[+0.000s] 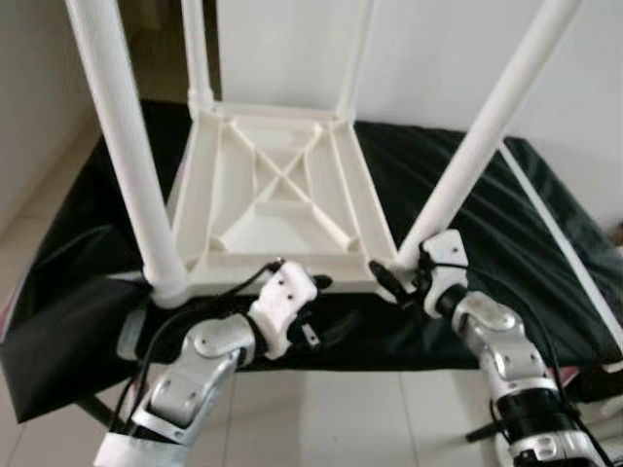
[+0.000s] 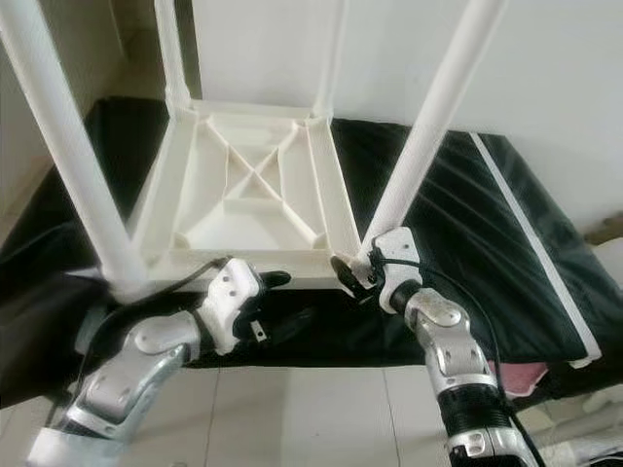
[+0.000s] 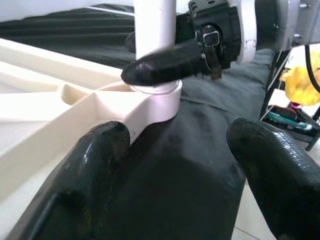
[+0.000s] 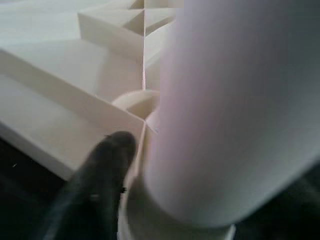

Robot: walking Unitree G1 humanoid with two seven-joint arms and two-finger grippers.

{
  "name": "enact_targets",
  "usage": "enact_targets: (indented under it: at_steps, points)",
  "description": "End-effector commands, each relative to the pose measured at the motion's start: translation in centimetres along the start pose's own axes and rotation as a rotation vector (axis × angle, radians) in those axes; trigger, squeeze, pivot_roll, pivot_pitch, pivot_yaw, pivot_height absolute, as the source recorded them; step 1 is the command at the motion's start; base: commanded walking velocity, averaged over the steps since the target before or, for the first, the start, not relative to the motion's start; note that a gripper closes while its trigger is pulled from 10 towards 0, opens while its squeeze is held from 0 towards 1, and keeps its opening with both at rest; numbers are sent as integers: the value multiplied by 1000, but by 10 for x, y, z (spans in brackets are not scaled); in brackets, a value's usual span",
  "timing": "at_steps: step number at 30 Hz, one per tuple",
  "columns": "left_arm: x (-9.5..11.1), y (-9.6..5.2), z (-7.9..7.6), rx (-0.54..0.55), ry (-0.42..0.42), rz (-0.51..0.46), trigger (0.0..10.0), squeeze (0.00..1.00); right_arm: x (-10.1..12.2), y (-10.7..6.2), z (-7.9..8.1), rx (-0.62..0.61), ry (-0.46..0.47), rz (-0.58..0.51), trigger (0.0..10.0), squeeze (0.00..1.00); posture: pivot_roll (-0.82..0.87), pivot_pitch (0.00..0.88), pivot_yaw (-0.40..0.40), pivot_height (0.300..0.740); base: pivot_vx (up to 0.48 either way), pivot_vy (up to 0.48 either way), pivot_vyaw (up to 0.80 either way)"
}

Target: Building children table

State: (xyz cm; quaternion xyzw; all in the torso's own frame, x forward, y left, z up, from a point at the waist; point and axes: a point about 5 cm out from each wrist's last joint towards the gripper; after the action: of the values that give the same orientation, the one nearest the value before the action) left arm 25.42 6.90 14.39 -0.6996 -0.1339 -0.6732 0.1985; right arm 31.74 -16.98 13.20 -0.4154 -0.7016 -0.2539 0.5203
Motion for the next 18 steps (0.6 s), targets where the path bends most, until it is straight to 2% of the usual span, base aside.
enact_targets:
  at_steps: [1,10,11,12,18]
  points:
    - [0,-1,-1,33,1,1,10000,0,-8,0,5,42,7,32,0,0,119,85,-109,740,0,0,0]
    - [0,-2,-2,19,-5,11,10000,0,-17,-6,3,40,26,39,0,0,104,82,-90,740,0,0,0]
    - [0,-1,-2,18,-3,13,10000,0,-18,-8,3,33,31,42,4118,0,98,82,-86,740,0,0,0]
    - [0,-1,-1,16,-1,14,10000,0,-18,-9,3,21,37,43,10000,0,94,80,-84,740,0,0,0]
    - [0,1,1,6,0,17,10000,0,-21,-15,7,-31,67,41,10000,0,70,74,-69,740,0,0,0]
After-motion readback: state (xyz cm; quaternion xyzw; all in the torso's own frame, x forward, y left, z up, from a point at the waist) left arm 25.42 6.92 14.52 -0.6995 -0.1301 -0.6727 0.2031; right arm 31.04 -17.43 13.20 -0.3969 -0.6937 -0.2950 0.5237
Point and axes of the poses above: a point about 5 cm out from each wrist's last joint towards the gripper, its own y axis pointing out of the wrist towards the gripper, its own x axis along the axis of the wrist's last joint, z = x × y, and after that the axes turned 10 degrees about -y, right-handed
